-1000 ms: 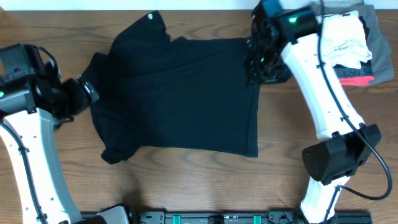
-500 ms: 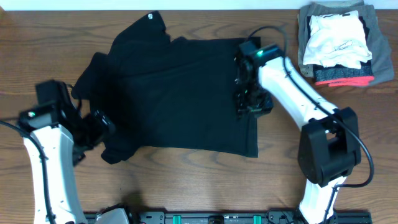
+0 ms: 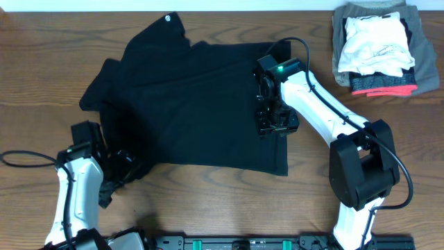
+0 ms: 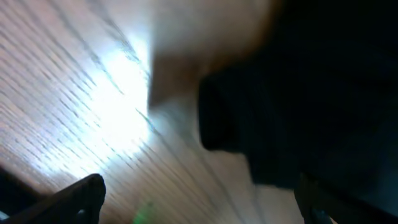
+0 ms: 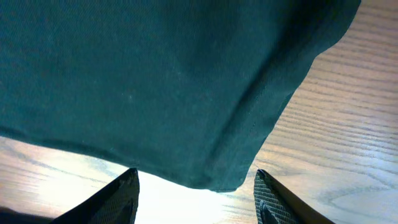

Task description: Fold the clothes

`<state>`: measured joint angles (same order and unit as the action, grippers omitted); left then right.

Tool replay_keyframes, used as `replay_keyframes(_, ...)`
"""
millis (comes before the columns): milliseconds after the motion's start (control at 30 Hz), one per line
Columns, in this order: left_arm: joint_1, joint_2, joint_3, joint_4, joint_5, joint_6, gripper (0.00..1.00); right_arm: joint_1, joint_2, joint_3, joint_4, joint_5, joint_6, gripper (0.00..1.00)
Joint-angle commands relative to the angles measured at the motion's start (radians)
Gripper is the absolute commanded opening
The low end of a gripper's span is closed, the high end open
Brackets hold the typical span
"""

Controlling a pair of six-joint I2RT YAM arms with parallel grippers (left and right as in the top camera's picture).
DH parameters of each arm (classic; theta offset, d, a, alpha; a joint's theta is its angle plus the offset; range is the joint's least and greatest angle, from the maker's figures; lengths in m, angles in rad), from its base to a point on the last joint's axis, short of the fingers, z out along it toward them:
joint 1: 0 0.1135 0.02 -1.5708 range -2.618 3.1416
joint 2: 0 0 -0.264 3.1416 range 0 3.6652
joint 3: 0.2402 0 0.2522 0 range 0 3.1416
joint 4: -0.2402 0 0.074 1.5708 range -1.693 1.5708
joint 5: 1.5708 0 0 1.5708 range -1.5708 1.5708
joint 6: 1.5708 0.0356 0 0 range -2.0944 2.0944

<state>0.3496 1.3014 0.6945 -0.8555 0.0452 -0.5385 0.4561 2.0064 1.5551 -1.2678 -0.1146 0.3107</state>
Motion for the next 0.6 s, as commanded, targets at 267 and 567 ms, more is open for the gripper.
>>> replay_keyframes(267, 0.000, 0.019, -0.109, 0.212, -0.072, -0.088, 0.91, 0.002, 0.013, -0.003, 0.004, 0.036, 0.019, 0.56)
replay_keyframes(567, 0.000, 0.025, -0.109, 0.294, -0.064, -0.087, 0.06, 0.001, -0.007, -0.003, -0.004, 0.032, 0.026, 0.52)
